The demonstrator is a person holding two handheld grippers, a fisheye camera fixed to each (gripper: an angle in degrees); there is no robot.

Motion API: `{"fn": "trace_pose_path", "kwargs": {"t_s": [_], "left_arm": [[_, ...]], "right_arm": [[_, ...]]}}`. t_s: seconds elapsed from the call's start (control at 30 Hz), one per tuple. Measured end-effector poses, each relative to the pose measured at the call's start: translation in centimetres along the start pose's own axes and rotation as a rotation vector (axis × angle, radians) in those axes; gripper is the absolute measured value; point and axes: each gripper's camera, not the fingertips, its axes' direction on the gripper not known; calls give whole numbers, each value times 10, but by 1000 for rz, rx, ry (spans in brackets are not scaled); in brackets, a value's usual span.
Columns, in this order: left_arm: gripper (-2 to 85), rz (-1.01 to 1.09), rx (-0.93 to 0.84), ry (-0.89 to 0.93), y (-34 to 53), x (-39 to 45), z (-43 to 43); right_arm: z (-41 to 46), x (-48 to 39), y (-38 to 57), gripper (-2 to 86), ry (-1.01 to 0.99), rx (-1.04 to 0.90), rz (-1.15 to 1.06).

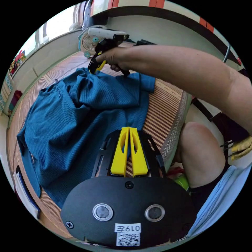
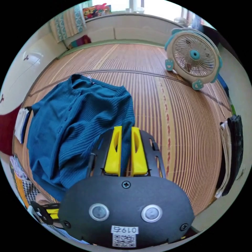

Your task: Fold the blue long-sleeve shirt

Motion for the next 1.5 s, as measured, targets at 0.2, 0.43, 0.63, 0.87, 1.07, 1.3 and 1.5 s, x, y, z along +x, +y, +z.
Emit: {"fn": "trace_pose_path", "kwargs": {"t_s": [0.2, 0.43, 0.63, 0.87, 1.07, 1.3, 1.5], "left_arm": [[7, -4, -43, 39, -13, -13, -1], [8, 76, -150, 304, -16, -29, 4], [7, 167, -84, 355, -18, -22, -4], [7, 73, 230, 280, 3, -56, -67], [8, -377, 291, -156, 51, -119, -108], [9, -624, 149, -345, 83, -140, -127], [9, -527, 10, -385, 76, -100, -114]], "right_arm": [[-13, -51, -16, -7, 204, 29, -186], [-39, -68, -95, -5, 624, 173, -302], [-41, -67, -144, 74, 821, 110, -220], [-114, -82, -40, 83, 543, 274, -224], [-175, -94, 149, 53, 136, 297, -206], [-141, -20, 273, 108, 131, 43, 135], [-113, -17, 273, 30, 158, -72, 89]]}}
